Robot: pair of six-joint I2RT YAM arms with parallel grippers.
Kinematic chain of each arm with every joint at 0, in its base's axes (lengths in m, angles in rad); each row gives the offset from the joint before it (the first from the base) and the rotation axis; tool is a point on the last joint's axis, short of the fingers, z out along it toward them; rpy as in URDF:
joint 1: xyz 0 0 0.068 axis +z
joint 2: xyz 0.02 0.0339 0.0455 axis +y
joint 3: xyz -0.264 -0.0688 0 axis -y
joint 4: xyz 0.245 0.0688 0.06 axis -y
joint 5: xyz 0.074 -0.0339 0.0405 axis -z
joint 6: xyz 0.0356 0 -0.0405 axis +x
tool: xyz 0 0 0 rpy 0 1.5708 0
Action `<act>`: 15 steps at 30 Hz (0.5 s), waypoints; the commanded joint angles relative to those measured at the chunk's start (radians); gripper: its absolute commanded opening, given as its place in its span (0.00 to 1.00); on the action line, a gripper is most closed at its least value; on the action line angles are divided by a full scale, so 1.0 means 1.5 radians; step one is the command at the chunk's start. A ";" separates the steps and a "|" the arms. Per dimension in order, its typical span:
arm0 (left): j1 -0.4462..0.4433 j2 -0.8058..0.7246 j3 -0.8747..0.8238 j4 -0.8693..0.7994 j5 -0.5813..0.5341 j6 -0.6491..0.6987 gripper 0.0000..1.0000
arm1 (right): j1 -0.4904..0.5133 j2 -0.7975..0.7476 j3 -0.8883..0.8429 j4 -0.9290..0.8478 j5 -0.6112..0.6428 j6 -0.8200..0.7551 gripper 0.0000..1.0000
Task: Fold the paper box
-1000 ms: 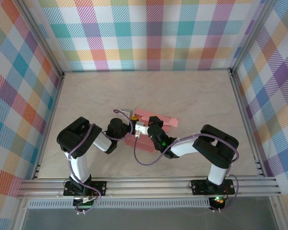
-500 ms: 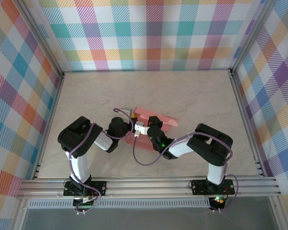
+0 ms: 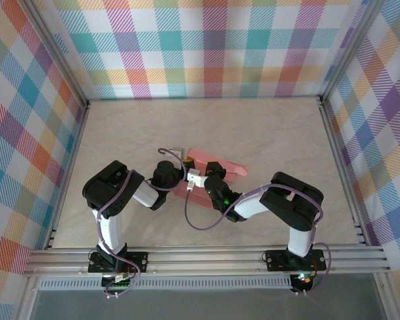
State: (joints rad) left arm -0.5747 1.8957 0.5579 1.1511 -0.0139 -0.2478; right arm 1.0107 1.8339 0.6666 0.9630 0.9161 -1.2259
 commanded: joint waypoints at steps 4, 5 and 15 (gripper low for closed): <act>-0.020 0.016 0.043 0.057 0.036 -0.024 0.21 | 0.027 -0.014 0.004 -0.067 -0.080 0.053 0.00; -0.020 0.017 0.043 0.058 0.035 -0.025 0.18 | 0.026 -0.014 0.004 -0.067 -0.080 0.052 0.00; -0.020 0.014 0.044 0.044 0.040 -0.016 0.03 | 0.026 -0.007 0.014 -0.077 -0.079 0.059 0.00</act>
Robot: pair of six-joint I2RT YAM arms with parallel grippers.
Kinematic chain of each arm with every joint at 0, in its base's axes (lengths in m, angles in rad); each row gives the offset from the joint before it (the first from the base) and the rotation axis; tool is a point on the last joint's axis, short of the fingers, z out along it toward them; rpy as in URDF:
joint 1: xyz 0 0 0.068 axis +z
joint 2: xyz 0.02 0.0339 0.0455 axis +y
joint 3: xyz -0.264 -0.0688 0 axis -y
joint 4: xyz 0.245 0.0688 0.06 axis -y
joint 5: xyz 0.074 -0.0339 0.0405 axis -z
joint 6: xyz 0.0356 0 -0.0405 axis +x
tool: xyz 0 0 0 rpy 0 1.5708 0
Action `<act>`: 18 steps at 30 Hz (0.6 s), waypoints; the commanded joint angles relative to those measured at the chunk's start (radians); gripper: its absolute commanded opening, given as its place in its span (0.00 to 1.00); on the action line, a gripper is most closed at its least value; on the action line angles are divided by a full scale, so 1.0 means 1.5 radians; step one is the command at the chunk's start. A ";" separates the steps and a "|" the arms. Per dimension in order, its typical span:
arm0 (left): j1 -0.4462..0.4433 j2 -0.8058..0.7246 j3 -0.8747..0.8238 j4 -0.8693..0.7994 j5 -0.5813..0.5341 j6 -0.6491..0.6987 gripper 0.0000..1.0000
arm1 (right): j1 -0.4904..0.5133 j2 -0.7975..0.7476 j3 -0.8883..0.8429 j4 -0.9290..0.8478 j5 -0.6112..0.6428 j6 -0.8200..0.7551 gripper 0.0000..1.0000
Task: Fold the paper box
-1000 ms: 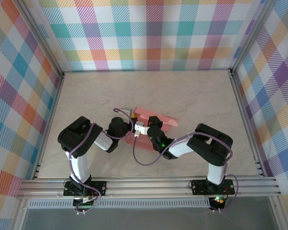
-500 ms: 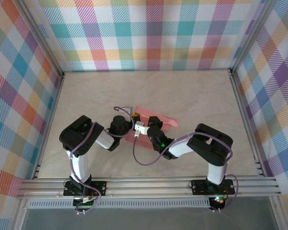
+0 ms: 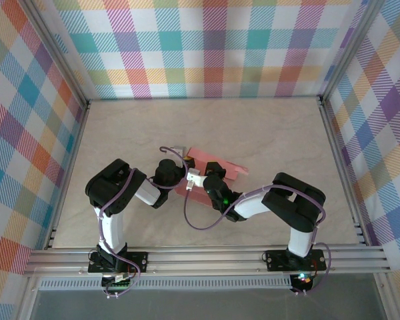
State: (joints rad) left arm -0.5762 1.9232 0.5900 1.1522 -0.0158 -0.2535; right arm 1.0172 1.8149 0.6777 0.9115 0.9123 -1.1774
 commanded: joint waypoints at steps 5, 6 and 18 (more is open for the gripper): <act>-0.018 -0.013 0.025 0.023 0.045 -0.002 0.02 | 0.017 -0.010 0.006 -0.059 -0.076 0.062 0.29; -0.019 -0.017 0.024 0.014 0.043 0.004 0.02 | 0.015 -0.019 0.005 -0.075 -0.077 0.077 0.37; -0.017 -0.062 0.045 -0.109 0.041 0.067 0.02 | 0.014 -0.289 0.078 -0.583 -0.271 0.466 0.84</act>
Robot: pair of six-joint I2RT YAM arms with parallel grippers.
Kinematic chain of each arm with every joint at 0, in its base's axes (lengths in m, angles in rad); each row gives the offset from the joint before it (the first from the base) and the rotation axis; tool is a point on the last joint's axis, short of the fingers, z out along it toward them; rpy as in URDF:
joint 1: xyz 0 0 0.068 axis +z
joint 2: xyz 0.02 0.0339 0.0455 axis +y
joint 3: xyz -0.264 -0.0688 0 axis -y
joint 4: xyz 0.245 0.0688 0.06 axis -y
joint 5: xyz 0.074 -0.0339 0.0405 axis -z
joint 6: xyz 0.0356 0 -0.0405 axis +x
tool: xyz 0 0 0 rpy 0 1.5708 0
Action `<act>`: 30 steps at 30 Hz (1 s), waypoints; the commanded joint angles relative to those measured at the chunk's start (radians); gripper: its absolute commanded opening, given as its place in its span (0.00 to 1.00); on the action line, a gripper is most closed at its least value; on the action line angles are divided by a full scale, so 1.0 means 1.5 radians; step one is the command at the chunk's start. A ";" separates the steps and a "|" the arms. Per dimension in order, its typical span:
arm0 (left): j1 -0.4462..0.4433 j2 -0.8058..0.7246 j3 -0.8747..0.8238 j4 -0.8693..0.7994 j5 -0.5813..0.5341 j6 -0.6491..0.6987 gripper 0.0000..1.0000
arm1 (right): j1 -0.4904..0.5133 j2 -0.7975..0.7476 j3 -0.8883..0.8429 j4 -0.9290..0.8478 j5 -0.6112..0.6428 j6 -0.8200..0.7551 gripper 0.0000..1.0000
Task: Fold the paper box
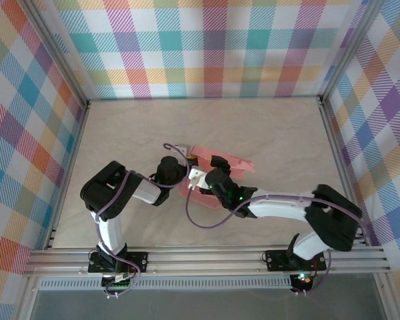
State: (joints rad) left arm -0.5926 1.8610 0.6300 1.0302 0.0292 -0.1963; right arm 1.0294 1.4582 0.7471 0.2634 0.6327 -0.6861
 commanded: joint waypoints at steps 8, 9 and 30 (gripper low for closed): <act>-0.003 -0.031 0.048 -0.103 0.039 0.084 0.02 | -0.055 -0.176 0.092 -0.242 -0.230 0.362 0.87; -0.002 -0.031 0.051 -0.110 0.042 0.091 0.02 | -0.085 -0.181 0.103 -0.257 -0.261 0.428 0.87; -0.069 -0.071 0.010 -0.158 -0.069 0.165 0.03 | -0.410 0.178 0.378 -0.444 -0.836 0.715 0.88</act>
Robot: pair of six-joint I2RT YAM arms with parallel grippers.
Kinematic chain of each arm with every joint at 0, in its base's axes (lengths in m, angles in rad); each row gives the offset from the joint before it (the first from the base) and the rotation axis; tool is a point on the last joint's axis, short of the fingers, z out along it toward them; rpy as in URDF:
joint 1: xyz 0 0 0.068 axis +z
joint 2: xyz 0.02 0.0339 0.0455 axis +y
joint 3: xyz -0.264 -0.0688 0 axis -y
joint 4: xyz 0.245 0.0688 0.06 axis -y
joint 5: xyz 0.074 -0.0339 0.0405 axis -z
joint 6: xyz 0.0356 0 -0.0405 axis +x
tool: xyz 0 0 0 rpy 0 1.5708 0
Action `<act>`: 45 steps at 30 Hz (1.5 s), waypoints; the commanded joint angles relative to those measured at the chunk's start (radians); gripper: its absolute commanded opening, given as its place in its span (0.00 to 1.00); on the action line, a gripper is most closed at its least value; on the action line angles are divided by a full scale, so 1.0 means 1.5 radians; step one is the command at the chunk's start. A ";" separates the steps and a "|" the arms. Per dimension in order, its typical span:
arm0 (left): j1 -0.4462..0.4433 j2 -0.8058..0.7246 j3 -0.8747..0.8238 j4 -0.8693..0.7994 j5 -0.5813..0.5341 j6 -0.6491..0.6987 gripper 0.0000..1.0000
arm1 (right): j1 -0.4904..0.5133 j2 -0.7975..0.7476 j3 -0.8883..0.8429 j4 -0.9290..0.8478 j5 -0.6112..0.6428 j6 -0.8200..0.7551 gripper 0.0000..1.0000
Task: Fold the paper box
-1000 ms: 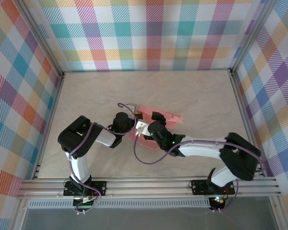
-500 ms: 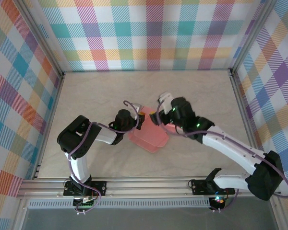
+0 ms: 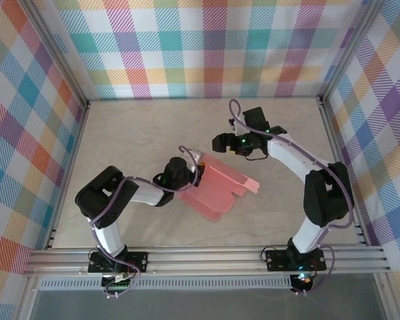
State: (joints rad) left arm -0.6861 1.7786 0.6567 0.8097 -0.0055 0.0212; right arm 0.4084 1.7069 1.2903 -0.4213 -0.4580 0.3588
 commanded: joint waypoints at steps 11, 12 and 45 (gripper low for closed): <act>-0.016 0.030 -0.004 0.032 -0.049 0.014 0.07 | 0.004 0.114 0.050 0.033 -0.128 0.031 0.85; -0.016 0.034 -0.004 0.039 -0.047 0.011 0.07 | 0.004 0.121 0.052 0.034 -0.129 0.032 0.85; -0.017 0.067 -0.003 0.049 -0.044 0.008 0.18 | 0.007 0.188 0.020 0.056 -0.145 0.028 0.56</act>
State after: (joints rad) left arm -0.7029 1.8622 0.6571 0.8669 -0.0696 0.0418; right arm 0.4137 1.9652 1.3369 -0.3000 -0.6933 0.4397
